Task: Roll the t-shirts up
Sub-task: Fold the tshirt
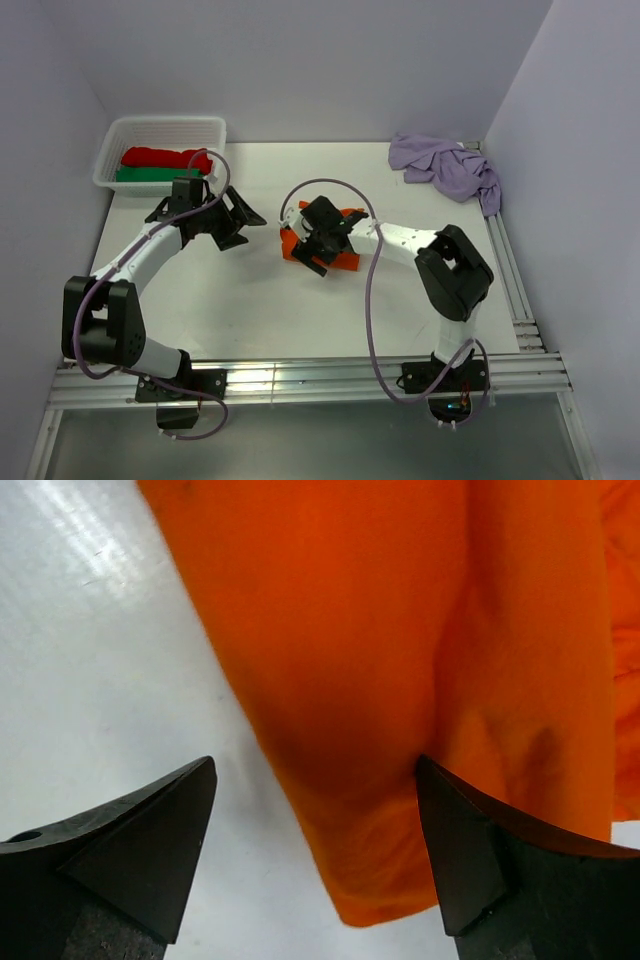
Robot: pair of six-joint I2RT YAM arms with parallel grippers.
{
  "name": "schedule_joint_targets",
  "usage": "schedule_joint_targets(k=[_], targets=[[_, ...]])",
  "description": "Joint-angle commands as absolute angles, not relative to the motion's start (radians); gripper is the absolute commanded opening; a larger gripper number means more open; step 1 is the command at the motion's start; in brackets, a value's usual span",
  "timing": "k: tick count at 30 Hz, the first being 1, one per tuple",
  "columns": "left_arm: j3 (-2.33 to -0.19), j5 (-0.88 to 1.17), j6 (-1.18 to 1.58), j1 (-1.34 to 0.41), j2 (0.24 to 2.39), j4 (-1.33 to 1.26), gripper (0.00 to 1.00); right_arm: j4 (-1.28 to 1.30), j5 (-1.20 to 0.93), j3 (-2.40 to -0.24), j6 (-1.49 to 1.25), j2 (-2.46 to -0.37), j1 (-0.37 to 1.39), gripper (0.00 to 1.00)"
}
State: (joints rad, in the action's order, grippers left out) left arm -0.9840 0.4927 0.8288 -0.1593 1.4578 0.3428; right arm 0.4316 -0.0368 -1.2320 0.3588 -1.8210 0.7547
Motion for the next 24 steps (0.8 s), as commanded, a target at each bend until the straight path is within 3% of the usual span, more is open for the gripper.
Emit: schedule_joint_targets(k=[1,9,11,12,13,16,19,24], targets=[[-1.003,0.543,0.804,-0.141,1.463,0.333,0.83,0.410,0.046,-1.302,0.384,-1.868,0.764,0.88],[-0.986,0.578,0.752,-0.078,1.468,0.359,0.82,0.501,0.006,-1.407,0.296,-1.993,0.776,0.81],[-0.985,0.584,0.735,-0.058,1.462,0.374,0.82,0.525,-0.024,-1.416,0.246,-2.000,0.791,0.70],[-0.985,0.586,0.727,-0.039,1.459,0.380,0.82,0.531,-0.026,-1.419,0.224,-2.008,0.813,0.59],[-0.985,0.589,0.712,-0.028,1.457,0.387,0.82,0.540,-0.008,-1.427,0.197,-2.014,0.827,0.42],[-0.976,0.598,0.687,-0.002,1.453,0.403,0.82,0.586,-0.002,-1.488,0.069,-2.049,0.885,0.24],[-0.954,0.607,0.673,0.046,1.447,0.408,0.83,0.624,-0.014,-1.555,-0.121,-2.074,0.931,0.22],[-0.901,0.617,0.676,0.061,1.425,0.376,0.83,0.808,-0.033,-1.732,-0.550,-2.186,0.965,0.28]])
